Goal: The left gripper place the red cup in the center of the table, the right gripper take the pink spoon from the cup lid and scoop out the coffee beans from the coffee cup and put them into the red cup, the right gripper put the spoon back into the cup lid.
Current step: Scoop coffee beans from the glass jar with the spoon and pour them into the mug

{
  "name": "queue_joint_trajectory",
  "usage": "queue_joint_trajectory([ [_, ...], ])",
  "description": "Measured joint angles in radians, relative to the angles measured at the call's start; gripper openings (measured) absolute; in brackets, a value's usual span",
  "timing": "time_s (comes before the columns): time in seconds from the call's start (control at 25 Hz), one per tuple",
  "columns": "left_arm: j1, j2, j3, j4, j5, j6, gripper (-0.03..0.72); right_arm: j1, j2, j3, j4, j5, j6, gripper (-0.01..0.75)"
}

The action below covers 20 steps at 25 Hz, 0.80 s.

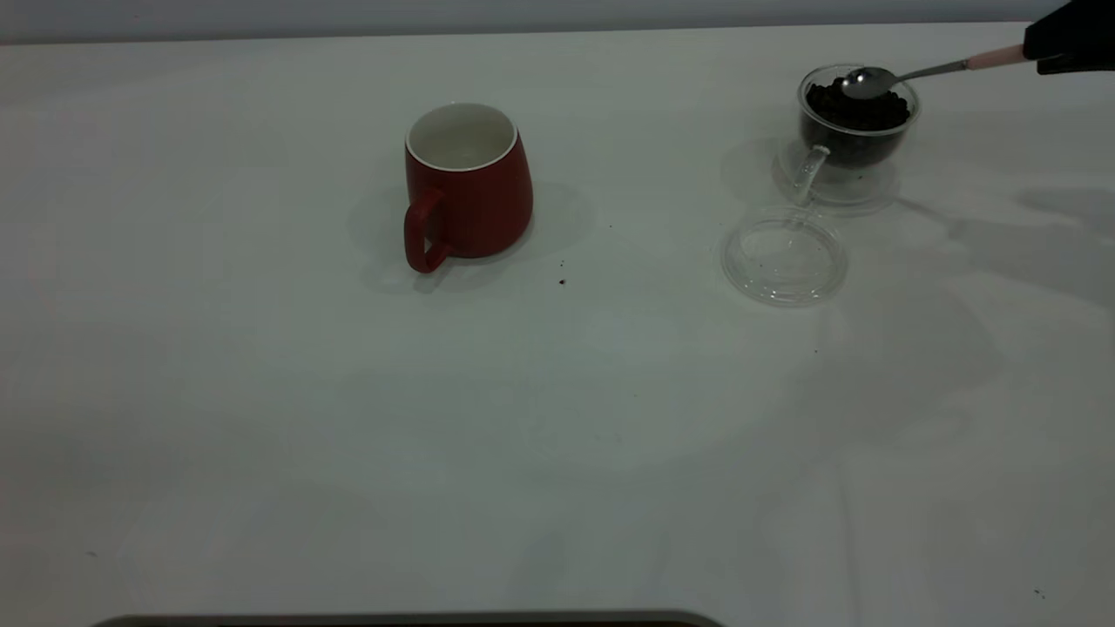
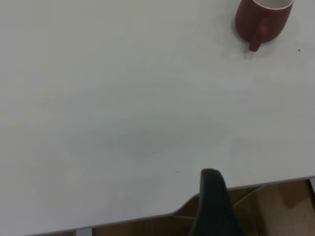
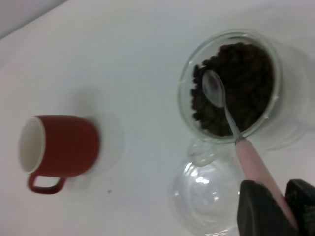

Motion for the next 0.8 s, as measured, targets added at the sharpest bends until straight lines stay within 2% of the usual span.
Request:
queue_joint_trajectory([
  [0.36,0.0,0.0,0.0,0.0,0.0,0.0,0.569,0.002,0.009,-0.004,0.013,-0.092,-0.053,0.114],
  [0.8,0.0,0.0,0.0,0.0,0.0,0.0,0.569,0.002,0.05,-0.011,0.052,-0.072,-0.086,0.114],
])
